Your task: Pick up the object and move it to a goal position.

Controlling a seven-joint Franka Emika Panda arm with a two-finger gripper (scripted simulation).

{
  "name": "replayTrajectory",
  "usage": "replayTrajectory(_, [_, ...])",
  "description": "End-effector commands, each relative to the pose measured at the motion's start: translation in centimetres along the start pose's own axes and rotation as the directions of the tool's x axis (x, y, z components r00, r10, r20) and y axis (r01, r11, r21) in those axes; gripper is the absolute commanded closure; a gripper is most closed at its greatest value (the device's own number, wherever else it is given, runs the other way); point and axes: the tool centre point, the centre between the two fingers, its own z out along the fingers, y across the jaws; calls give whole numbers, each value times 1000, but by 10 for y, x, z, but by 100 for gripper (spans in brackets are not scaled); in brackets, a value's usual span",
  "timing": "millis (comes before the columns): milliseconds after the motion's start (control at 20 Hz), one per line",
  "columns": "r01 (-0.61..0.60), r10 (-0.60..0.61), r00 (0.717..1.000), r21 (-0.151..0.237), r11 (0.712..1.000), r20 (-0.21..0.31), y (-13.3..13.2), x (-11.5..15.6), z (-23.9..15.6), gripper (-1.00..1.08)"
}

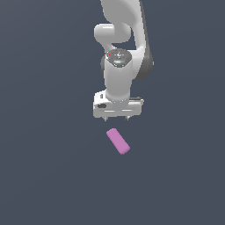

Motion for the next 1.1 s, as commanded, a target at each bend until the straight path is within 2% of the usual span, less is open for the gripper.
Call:
replayTrajectory(0, [0,0,1000,0,1000,0,0,0,0,-92])
replayTrajectory(450, [33,-33,999,-21,999,-8,7,2,-5,-92])
replayTrajectory(750, [40,-40,999,-21,999,-8,7,3,-2,-92])
replayTrajectory(1050, [99,-99,995,-23,995,-4,6,8,11,-92])
